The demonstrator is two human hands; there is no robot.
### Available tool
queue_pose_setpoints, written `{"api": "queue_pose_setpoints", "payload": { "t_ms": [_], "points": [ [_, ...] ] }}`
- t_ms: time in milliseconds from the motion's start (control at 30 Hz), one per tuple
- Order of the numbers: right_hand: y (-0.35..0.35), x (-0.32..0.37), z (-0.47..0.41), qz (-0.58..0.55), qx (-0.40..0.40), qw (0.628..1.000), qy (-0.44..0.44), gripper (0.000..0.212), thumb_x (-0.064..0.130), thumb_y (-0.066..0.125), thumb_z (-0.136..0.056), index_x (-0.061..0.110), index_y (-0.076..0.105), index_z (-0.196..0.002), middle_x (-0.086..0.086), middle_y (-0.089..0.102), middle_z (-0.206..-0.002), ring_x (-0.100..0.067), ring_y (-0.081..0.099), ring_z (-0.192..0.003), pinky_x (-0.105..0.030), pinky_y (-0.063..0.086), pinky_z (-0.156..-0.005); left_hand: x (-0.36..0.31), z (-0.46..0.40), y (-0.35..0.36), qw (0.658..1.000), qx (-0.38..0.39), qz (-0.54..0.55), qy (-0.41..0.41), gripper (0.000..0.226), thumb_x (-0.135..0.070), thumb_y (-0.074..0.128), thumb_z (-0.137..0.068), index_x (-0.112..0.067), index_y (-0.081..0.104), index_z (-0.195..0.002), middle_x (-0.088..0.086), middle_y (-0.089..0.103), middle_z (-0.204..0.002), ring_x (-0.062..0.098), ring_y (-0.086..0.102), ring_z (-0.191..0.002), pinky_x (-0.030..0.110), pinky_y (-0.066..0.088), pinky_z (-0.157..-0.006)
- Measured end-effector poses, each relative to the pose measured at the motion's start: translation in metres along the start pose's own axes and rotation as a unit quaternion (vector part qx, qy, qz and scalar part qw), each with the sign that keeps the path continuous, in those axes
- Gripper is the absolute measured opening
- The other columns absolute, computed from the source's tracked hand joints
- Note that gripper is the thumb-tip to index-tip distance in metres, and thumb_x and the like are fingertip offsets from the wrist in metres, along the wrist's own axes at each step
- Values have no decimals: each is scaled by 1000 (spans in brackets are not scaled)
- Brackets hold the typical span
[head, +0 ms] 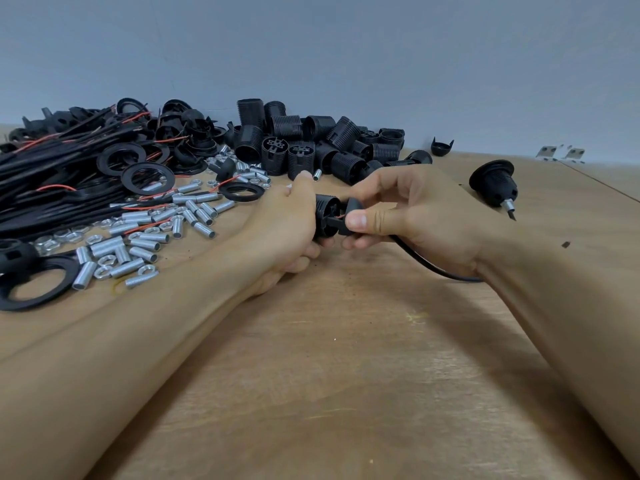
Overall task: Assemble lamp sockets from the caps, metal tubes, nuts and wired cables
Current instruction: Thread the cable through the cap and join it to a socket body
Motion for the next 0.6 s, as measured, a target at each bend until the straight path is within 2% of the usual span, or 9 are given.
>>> {"api": "queue_pose_setpoints", "payload": {
  "t_ms": [100, 200, 300, 367, 433, 500, 600],
  "points": [
    [2, -1, 1, -72, 30, 996, 34, 30, 3, 69, -71, -10, 62, -97, -11, 73, -79, -22, 74, -71, -19, 56, -62, 0, 0, 1, 1000, 11, -4, -10, 49, -47, 30, -105, -13, 55, -81, 3, 53, -44, 8, 31, -27, 11, 19, -31],
    [4, -1, 3, -108, 44, 992, 48, 26, 2, 66, -73, -10, 61, -96, -15, 73, -79, -21, 73, -68, -18, 56, -59, -1, 1, 3, 999, 30, -7, -14, 50, -49, 30, -105, -9, 56, -90, 5, 53, -47, 8, 30, -27, 10, 18, -31],
    [2, -1, 2, -60, 28, 997, 39, 25, 6, 72, -68, -4, 63, -89, -13, 71, -79, -20, 72, -69, -20, 56, -60, -1, 0, 2, 999, 30, -6, -11, 51, -47, 30, -106, -9, 55, -84, 6, 53, -47, 9, 30, -27, 10, 18, -31],
    [2, 0, 2, 7, 23, 999, 25, 19, 3, 74, -72, 0, 64, -87, -10, 70, -77, -22, 70, -70, -21, 55, -61, -1, 0, 2, 1000, 27, -10, -10, 51, -47, 30, -106, -8, 54, -84, 7, 53, -47, 9, 31, -28, 10, 18, -31],
    [1, 1, 3, 24, 18, 999, 23, 20, 5, 75, -71, 2, 64, -87, -8, 70, -75, -22, 70, -69, -22, 54, -58, -1, 0, 2, 1000, 24, -14, -7, 51, -47, 30, -106, -8, 54, -84, 6, 54, -47, 8, 32, -27, 11, 19, -31],
    [1, -2, 3, -6, 8, 999, 38, 22, 4, 74, -71, -1, 65, -91, -10, 71, -79, -21, 70, -69, -21, 55, -58, 0, 0, 2, 1000, 12, -14, -2, 50, -47, 30, -106, -9, 52, -82, 5, 53, -44, 8, 32, -27, 11, 19, -31],
    [1, -6, 2, -58, -11, 996, 64, 25, -6, 70, -79, -9, 62, -103, -21, 66, -98, -18, 71, -75, -20, 56, -62, 0, 0, 1, 1000, 0, -2, -2, 49, -46, 31, -106, -12, 50, -78, 4, 52, -42, 9, 33, -28, 11, 19, -31]
  ]
}}
Point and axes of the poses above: each hand's wrist, its own z-axis away from the middle knuckle, its own y-axis out of the palm, x = y × z, the point moved 6 cm from there along -z, towards the middle knuckle
